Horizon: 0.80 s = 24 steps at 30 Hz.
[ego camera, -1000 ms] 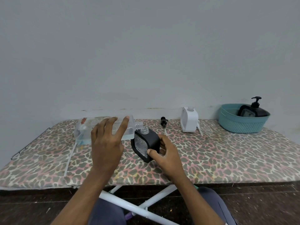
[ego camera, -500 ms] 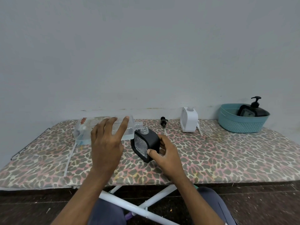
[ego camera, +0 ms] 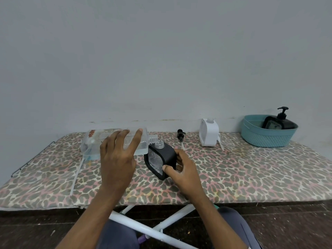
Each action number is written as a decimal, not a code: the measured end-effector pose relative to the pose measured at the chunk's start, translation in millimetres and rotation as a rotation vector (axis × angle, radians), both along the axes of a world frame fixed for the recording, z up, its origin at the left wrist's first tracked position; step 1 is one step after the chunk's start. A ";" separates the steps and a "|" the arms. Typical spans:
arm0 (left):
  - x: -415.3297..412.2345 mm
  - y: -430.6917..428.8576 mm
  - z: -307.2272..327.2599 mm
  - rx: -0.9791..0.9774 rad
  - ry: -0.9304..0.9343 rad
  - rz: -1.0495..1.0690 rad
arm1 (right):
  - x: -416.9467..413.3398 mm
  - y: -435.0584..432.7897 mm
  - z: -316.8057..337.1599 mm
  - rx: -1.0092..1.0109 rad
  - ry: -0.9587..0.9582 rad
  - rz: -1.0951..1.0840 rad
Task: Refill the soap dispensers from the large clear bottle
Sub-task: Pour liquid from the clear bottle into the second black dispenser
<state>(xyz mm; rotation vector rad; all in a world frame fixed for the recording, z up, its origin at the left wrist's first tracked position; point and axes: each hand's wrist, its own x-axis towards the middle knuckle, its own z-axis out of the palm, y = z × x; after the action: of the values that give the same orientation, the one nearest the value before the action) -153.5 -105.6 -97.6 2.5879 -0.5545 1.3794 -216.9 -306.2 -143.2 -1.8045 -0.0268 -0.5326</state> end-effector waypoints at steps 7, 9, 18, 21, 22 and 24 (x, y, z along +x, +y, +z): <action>0.9 -0.3 -0.4 0.005 -0.004 0.002 | 0.5 -0.4 0.1 0.003 0.003 0.001; 0.8 -0.4 -0.3 0.005 -0.007 0.002 | 0.6 -0.5 -0.3 0.008 0.005 0.003; 1.1 0.1 -0.7 0.003 -0.016 -0.001 | 1.2 -0.7 -0.5 0.009 0.003 0.004; 1.0 0.5 -0.9 0.005 -0.019 -0.002 | 0.8 -0.6 -0.2 0.015 0.003 0.009; 1.0 0.5 -0.9 0.004 -0.020 -0.002 | 0.8 -0.6 -0.3 0.014 0.004 0.009; 0.9 0.4 -0.5 0.005 -0.019 -0.003 | 0.8 -0.5 -0.4 0.013 0.004 0.008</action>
<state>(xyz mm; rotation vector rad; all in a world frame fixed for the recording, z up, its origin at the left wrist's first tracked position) -152.5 -105.2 -98.1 2.5798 -0.5650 1.4053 -216.1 -306.7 -143.6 -1.7921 -0.0276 -0.5217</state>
